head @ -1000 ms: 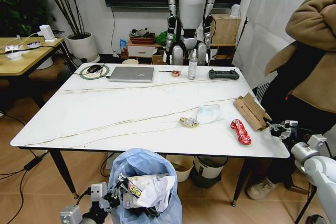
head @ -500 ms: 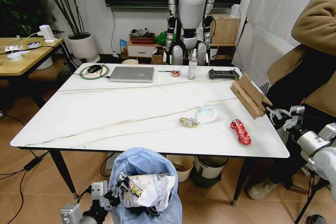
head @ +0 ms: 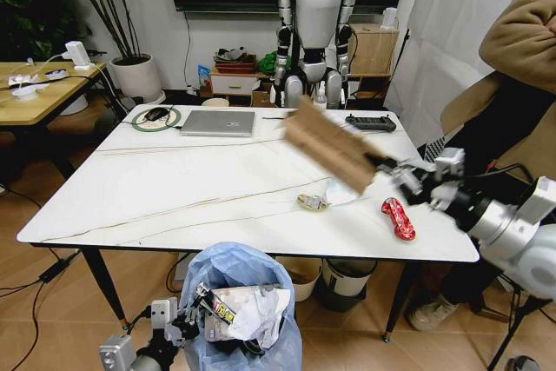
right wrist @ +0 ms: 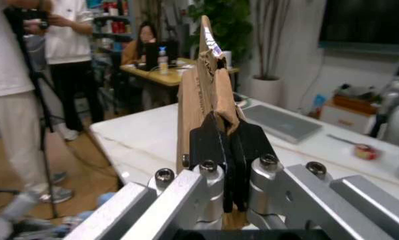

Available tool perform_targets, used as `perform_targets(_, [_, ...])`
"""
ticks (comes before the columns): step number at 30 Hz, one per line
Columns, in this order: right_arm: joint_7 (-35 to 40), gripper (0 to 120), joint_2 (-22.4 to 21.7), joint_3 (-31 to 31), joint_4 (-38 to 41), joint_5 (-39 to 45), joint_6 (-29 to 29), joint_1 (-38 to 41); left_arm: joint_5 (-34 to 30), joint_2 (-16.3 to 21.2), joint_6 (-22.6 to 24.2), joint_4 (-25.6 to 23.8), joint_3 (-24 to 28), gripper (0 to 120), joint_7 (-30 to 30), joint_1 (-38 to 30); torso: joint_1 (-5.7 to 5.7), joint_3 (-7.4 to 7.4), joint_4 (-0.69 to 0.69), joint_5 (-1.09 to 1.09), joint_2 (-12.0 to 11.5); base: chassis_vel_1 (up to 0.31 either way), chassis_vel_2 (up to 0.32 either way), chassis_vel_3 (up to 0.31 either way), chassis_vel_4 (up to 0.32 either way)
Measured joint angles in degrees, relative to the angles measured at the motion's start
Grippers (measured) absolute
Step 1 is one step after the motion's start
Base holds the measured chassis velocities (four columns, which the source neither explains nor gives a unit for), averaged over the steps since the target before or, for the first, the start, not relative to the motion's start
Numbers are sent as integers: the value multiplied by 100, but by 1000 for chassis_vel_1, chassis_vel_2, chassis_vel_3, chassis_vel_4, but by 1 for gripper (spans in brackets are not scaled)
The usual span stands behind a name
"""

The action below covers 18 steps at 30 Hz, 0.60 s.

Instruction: Pick up the trash bin and place the trash from the table into it.

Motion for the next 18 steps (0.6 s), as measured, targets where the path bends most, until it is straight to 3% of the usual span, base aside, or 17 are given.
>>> perform_targets(3, [225,0,-128,-138,624,36,-266,-286,-13,1,0,0,0,0,0,-32,0,0,0,-3,0,0,0,0,0])
perform_targets(8, [431,0,-195,-380,758,-252,-440,-843,-34,34,7,1,5,0,-6,-40,0,0,-1,-2,0,0,0,0,0])
perform_targets(11, [532,0,44,-1028,747,-534,-420,-861,-40,34,15,1,5,0,-9,-34,1,0,-2,-2,0,0,0,0,0])
perform_targets(18, [492,0,598,-1882,438,-808,-248,-483,-19,-1,31,-15,-7,0,-23,21,1,0,0,-1,-1,0,0,0,0])
